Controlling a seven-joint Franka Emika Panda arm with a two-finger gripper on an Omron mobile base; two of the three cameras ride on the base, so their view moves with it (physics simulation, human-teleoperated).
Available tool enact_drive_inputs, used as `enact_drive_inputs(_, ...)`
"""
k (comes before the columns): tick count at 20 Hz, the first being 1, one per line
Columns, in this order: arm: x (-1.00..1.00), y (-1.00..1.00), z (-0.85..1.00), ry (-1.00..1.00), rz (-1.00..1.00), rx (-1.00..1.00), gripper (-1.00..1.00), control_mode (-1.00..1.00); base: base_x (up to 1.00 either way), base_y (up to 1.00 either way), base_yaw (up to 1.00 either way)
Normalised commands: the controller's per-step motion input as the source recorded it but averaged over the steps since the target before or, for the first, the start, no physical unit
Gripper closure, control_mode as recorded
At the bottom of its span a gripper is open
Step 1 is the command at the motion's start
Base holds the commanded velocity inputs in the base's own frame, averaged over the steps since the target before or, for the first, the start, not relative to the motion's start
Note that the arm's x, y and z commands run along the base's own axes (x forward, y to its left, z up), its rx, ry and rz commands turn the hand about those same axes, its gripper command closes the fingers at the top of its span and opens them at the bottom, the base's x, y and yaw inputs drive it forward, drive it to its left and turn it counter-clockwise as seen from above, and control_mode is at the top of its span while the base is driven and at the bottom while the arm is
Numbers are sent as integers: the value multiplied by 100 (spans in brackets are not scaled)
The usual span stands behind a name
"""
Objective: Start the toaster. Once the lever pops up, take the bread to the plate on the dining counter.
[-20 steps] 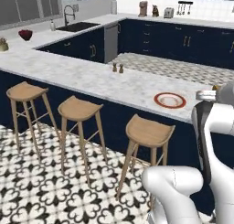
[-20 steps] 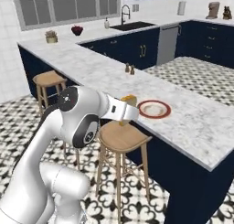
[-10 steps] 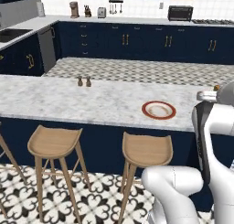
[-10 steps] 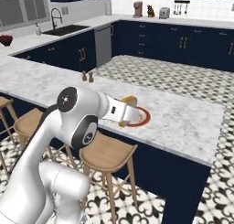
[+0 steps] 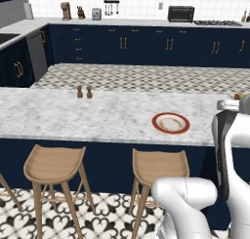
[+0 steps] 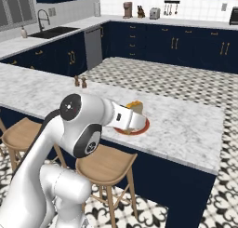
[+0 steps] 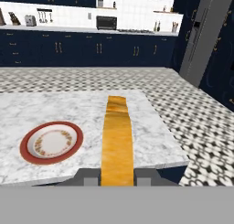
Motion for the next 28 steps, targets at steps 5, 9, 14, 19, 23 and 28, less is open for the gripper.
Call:
enact_drive_inputs(5,3,0,0,0,0,0,100,-100,39,2,0)
enact_drive_inputs(9,39,0,19,15,15,20,100,-100,0,0,0)
enact_drive_inputs(14,50,-4,17,32,25,34,100,-100,0,0,0)
enact_drive_inputs(19,35,-29,-29,16,20,33,100,-100,0,0,0)
enact_drive_inputs(23,21,1,-28,5,11,18,100,-100,0,0,0)
enact_drive_inputs(28,58,57,-29,3,3,5,100,-100,0,0,0)
